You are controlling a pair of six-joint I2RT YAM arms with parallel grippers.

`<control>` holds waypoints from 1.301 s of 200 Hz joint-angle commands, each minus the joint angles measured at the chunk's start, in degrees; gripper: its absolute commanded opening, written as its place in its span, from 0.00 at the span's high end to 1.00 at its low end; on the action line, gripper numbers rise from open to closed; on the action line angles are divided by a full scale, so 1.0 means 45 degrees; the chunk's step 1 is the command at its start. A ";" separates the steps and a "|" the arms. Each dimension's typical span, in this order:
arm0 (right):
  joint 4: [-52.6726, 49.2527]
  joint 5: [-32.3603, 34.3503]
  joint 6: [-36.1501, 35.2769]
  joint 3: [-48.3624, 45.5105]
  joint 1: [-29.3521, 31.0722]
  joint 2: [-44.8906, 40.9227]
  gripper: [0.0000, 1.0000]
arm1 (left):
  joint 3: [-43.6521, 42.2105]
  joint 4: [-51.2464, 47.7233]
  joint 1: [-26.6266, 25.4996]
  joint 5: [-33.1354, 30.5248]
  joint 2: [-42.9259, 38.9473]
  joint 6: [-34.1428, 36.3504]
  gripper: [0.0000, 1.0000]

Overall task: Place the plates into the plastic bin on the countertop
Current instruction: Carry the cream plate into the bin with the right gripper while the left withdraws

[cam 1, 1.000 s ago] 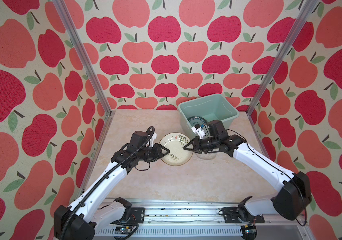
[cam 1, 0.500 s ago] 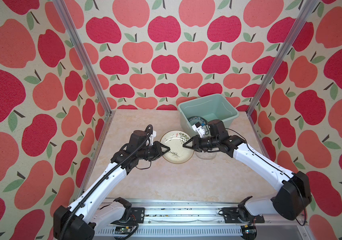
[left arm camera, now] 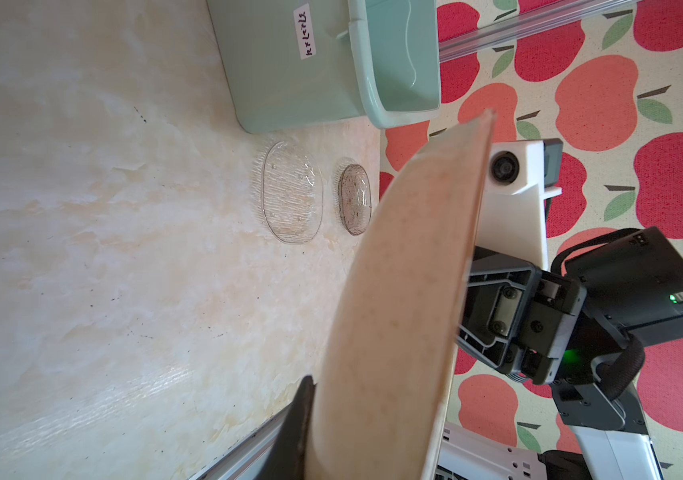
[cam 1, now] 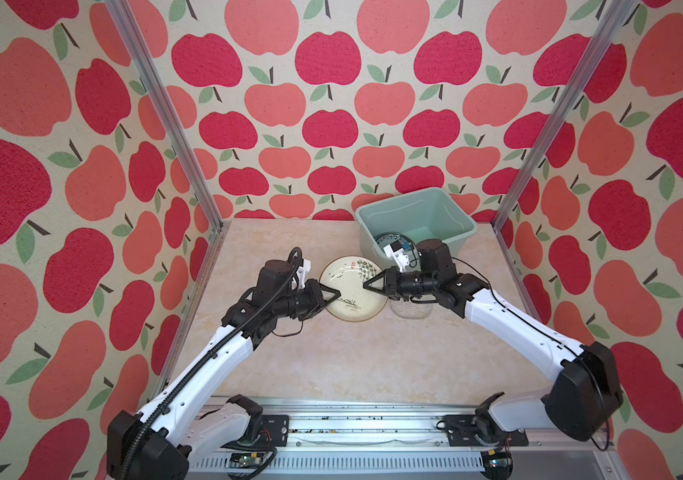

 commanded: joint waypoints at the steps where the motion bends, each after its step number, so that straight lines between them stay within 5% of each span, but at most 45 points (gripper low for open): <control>1: 0.1389 -0.1105 -0.0010 0.0434 0.0574 -0.0539 0.91 | -0.0149 0.0471 -0.0470 0.0531 0.0279 0.0251 0.78; 89: 0.0083 -0.0260 -0.0051 0.1068 -0.0276 -0.0565 1.00 | 0.0864 -0.0078 -0.0608 -0.0153 0.1025 0.0789 0.36; 145: -0.0821 -0.0333 -0.0443 0.2334 -0.1843 -0.0428 1.00 | 0.1618 -0.1653 -0.0571 -0.2606 0.0455 0.1810 0.06; 195: -0.2104 -0.0700 -0.1427 0.4528 -0.4154 0.0783 1.00 | 0.3150 -0.2844 -0.0400 -0.4395 0.0542 0.3222 0.01; 260: -0.2610 -0.0613 -0.2263 0.7336 -0.6365 0.3692 1.00 | 0.5830 -0.3320 -0.0335 -0.5071 0.3021 0.4669 0.01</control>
